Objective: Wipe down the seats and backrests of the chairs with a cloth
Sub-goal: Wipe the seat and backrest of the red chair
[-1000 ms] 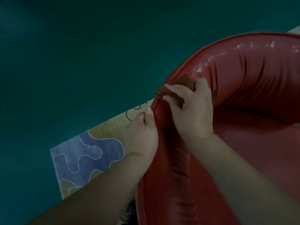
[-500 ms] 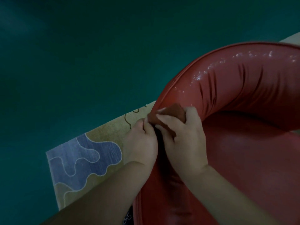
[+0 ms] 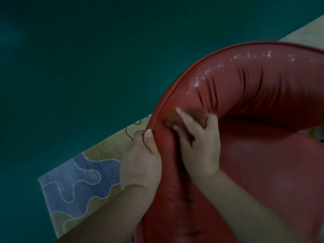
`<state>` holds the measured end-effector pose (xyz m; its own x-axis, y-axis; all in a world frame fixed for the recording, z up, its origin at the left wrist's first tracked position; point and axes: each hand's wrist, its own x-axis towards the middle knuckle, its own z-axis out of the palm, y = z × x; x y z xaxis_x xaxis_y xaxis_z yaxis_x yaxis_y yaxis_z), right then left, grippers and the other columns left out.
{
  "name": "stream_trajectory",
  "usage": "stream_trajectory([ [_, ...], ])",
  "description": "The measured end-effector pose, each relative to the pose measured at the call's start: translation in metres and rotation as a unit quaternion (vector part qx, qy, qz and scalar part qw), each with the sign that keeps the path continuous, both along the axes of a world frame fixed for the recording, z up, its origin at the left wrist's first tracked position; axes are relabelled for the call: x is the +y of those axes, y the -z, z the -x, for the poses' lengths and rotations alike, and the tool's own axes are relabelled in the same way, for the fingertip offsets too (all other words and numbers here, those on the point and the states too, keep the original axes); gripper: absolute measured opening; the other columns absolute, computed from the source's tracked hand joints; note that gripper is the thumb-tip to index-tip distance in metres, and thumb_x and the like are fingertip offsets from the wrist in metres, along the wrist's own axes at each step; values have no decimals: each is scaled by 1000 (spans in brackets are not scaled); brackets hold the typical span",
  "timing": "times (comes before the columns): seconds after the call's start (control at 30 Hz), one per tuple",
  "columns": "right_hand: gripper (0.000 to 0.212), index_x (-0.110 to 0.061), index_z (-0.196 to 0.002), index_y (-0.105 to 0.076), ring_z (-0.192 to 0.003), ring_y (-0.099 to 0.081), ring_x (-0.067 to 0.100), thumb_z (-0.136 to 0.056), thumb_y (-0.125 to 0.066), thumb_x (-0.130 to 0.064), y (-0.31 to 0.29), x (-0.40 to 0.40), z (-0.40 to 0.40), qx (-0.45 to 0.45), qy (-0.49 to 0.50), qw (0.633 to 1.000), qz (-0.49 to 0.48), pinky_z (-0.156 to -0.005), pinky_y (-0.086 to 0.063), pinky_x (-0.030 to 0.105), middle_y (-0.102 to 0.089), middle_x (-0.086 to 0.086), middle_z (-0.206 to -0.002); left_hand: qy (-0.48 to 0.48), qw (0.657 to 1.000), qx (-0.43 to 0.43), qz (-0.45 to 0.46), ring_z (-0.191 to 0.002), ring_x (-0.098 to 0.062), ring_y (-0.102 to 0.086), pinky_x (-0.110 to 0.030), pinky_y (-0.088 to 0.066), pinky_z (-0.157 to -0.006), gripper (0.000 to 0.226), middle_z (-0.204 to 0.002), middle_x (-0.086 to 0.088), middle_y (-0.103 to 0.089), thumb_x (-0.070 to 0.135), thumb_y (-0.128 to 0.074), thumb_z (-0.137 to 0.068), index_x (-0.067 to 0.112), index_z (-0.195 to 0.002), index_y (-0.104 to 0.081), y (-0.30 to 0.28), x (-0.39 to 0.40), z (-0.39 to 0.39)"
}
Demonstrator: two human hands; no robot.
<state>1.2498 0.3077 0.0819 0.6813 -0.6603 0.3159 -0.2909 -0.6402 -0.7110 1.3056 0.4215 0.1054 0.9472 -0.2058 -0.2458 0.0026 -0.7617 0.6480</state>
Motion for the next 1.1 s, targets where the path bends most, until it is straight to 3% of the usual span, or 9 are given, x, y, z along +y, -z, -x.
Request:
stream_trajectory([
  [0.1, 38, -32, -127, -62, -95, -53, 16, -90, -67, -28, -1, -15, -25, -25, 48, 998, -33, -85, -46, 22, -43, -1, -108, -1, 1000, -3, 10, -63, 0, -46, -22, -28, -53, 36, -69, 14, -50, 53, -16, -93, 31, -93, -45, 1, 1, 0],
  [0.2, 41, -43, -130, -56, -101, -53, 2, -90, -61, -39, 10, 11, 10, -32, 12, 997, -65, -88, -41, 8, -44, -8, -112, -1, 1000, -12, 5, -62, 0, -43, -29, -29, -57, 33, -67, 15, -48, 50, -18, -95, 31, -90, -44, 3, 2, 1],
  [0.33, 40, -41, -128, -58, -95, -51, 2, -89, -62, -39, 15, 13, 28, -24, -32, 997, -63, -87, -39, 5, -45, -7, -108, -3, 1000, -16, 1, -61, -1, -42, -29, -30, -57, 38, -66, 15, -47, 53, -15, -92, 30, -91, -45, 4, 1, 0],
  [0.43, 37, -33, -125, -64, -97, -50, 8, -88, -67, -30, 11, -14, -9, -31, 29, 999, -31, -87, -39, 7, -42, -3, -110, -7, 1000, -21, 1, -59, -2, -45, -21, -27, -51, 37, -64, 12, -49, 51, -17, -94, 29, -89, -46, 3, 1, 1],
  [0.53, 38, -37, -125, -62, -97, -50, 0, -87, -65, -36, 12, -9, -13, -55, 72, 992, -93, -88, -39, 6, -45, -5, -111, -9, 1000, -19, 2, -60, -2, -45, -19, -26, -51, 38, -65, 13, -49, 52, -16, -93, 29, -89, -46, 3, 2, 1],
  [0.73, 38, -40, -124, -62, -99, -56, 1, -86, -66, -36, 17, 18, 47, -29, -33, 996, -74, -86, -43, 9, -51, -6, -109, -8, 1000, -19, 3, -60, 1, -41, -15, -24, -54, 35, -66, 16, -45, 51, -17, -92, 30, -88, -44, 3, 1, 0],
  [0.87, 36, -34, -120, -67, -90, -49, 1, -84, -72, -32, -4, -14, -14, -27, 65, 997, -38, -83, -36, 1, -46, -5, -105, -9, 1000, -16, 9, -62, -2, -47, -18, -28, -53, 36, -66, 12, -51, 51, -18, -94, 29, -86, -47, 3, 3, 0],
  [1.03, 32, -34, -117, -68, -89, -57, 13, -86, -69, -38, -18, -5, -38, 12, 23, 1000, -13, -79, -47, 19, -48, -2, -107, -7, 1000, -15, 14, -61, -12, -47, -30, -31, -57, 31, -66, 13, -48, 45, -23, -98, 28, -87, -47, 3, 2, 0],
  [1.1, 31, -34, -116, -68, -89, -58, 15, -87, -65, -40, -18, 15, -15, 17, -39, 999, 7, -73, -54, 31, -50, -2, -107, 1, 1000, -13, 8, -59, -5, -42, -27, -28, -53, 32, -65, 15, -44, 48, -20, -95, 30, -88, -45, 2, 2, -1],
])
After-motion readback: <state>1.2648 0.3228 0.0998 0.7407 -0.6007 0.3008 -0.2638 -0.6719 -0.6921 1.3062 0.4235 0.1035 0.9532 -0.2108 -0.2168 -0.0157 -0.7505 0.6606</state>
